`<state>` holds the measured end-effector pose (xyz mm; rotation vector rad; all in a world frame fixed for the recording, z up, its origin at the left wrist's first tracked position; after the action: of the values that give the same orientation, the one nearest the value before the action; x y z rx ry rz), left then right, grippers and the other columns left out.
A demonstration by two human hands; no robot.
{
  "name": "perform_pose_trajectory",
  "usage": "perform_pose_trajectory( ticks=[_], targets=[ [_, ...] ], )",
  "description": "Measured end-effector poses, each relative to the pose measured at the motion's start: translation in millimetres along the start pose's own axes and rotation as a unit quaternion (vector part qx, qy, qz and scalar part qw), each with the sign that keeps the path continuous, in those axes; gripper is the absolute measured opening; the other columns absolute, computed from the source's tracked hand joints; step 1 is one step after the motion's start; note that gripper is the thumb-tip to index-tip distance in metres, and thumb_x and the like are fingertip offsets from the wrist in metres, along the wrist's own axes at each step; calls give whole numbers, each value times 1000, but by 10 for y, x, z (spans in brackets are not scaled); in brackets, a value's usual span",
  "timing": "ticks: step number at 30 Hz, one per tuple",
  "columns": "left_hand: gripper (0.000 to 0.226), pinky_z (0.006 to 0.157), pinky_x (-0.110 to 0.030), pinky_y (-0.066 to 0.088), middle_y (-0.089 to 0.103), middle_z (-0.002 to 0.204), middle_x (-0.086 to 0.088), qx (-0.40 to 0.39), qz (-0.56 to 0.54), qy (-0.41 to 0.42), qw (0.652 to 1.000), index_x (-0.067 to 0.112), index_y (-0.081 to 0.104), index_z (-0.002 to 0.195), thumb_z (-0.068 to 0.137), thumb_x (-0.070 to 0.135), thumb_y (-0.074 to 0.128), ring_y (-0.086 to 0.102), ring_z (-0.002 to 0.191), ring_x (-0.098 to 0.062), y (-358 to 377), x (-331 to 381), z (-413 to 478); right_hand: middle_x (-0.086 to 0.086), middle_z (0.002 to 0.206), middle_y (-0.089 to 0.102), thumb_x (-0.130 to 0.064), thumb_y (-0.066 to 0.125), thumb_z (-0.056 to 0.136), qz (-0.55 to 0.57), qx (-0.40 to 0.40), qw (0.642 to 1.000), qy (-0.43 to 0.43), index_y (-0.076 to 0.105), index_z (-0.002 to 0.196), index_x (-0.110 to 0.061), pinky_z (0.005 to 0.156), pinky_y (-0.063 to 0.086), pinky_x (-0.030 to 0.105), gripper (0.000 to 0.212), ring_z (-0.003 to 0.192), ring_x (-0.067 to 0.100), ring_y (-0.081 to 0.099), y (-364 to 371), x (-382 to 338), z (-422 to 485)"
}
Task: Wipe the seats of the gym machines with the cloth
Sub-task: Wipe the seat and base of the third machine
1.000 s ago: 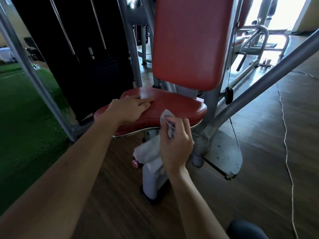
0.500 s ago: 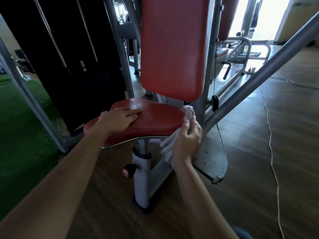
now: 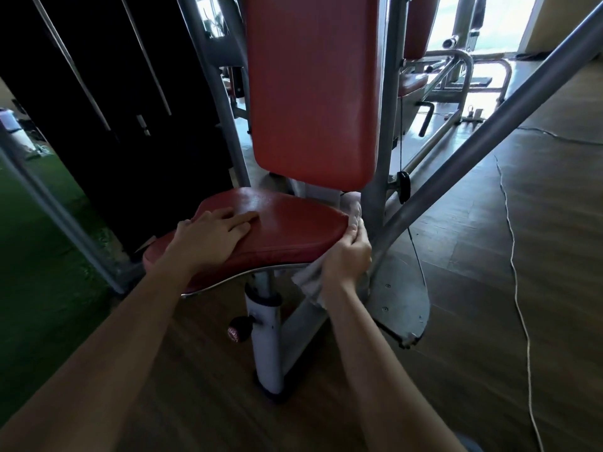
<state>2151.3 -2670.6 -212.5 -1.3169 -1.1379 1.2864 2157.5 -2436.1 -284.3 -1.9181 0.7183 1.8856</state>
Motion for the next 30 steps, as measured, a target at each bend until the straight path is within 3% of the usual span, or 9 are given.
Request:
perform_pose_trajectory(
  ticks=[5, 9, 11, 13, 16, 20, 23, 27, 30],
  targets=[
    [47, 113, -56, 29, 18, 166, 6, 2, 5, -1, 1000, 60, 6, 150, 104, 53, 14, 20, 151, -21, 7, -26, 5, -7, 153, 43, -29, 36, 108, 15, -62, 998, 1, 36, 154, -22, 112, 25, 11, 47, 143, 12, 39, -99, -2, -437],
    [46, 114, -56, 28, 16, 166, 5, -1, 13, 0, 1000, 60, 7, 150, 105, 52, 15, 20, 151, -24, -5, -9, 4, -4, 159, 34, -25, 37, 108, 40, -76, 996, -6, 26, 157, -21, 118, 28, 20, 51, 146, 11, 33, -49, 45, -642],
    [46, 115, -56, 27, 16, 166, 5, -2, 12, 0, 1000, 59, 8, 150, 105, 53, 15, 20, 151, -25, -9, 4, 6, 2, 154, 44, -21, 36, 107, 12, -42, 999, 6, 32, 156, -21, 111, 31, 13, 48, 141, 17, 43, -58, 10, -408],
    [46, 115, -56, 24, 16, 166, 5, -7, 1, -2, 1000, 60, 9, 150, 105, 54, 14, 20, 151, -25, -16, 5, -2, 0, 143, 58, -23, 34, 107, -31, -18, 999, 35, 43, 151, -28, 103, 38, 21, 45, 130, 21, 55, -103, -49, -179],
    [46, 115, -55, 22, 15, 167, 5, -10, -4, -2, 1000, 60, 7, 150, 105, 54, 13, 19, 152, -24, -26, 3, -23, -5, 138, 61, -29, 31, 107, -47, -37, 997, 55, 44, 148, -36, 107, 39, 33, 44, 126, 21, 57, -157, -106, -155],
    [46, 115, -55, 23, 14, 167, 6, -13, -4, -4, 1000, 60, 7, 150, 105, 53, 12, 18, 152, -24, -23, -8, -34, -3, 153, 44, -28, 36, 108, -14, -94, 995, 10, 30, 156, -21, 113, 29, 19, 49, 141, 11, 41, -129, -25, -587],
    [46, 116, -56, 23, 16, 166, 6, -16, -12, -7, 1000, 61, 8, 150, 104, 54, 11, 18, 152, -24, -34, 4, -29, -1, 160, 34, -26, 37, 108, 12, -90, 996, -11, 29, 156, -15, 121, 25, 24, 50, 148, 10, 30, -73, 3, -539],
    [46, 116, -57, 24, 16, 166, 6, -16, -17, -8, 1000, 61, 9, 149, 103, 56, 10, 19, 152, -24, -24, 7, -11, -2, 146, 55, -22, 36, 106, -18, -37, 999, 20, 49, 147, -23, 114, 36, 32, 43, 135, 18, 50, -82, -100, -16],
    [47, 116, -57, 25, 16, 166, 6, -20, -32, -13, 999, 62, 8, 149, 102, 57, 9, 19, 152, -24, 1, -21, 2, -6, 143, 57, -29, 33, 107, -55, -66, 996, 32, 45, 149, -32, 113, 34, 37, 44, 131, 18, 53, -146, -130, -93]
  ],
)
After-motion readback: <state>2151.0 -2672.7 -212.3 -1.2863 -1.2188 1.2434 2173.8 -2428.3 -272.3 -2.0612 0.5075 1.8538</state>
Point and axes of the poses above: each hand's wrist, its own z-axis towards the middle knuckle, its own y-axis out of the palm, x = y × z, the point moved 6 cm from there along z, towards the middle knuckle
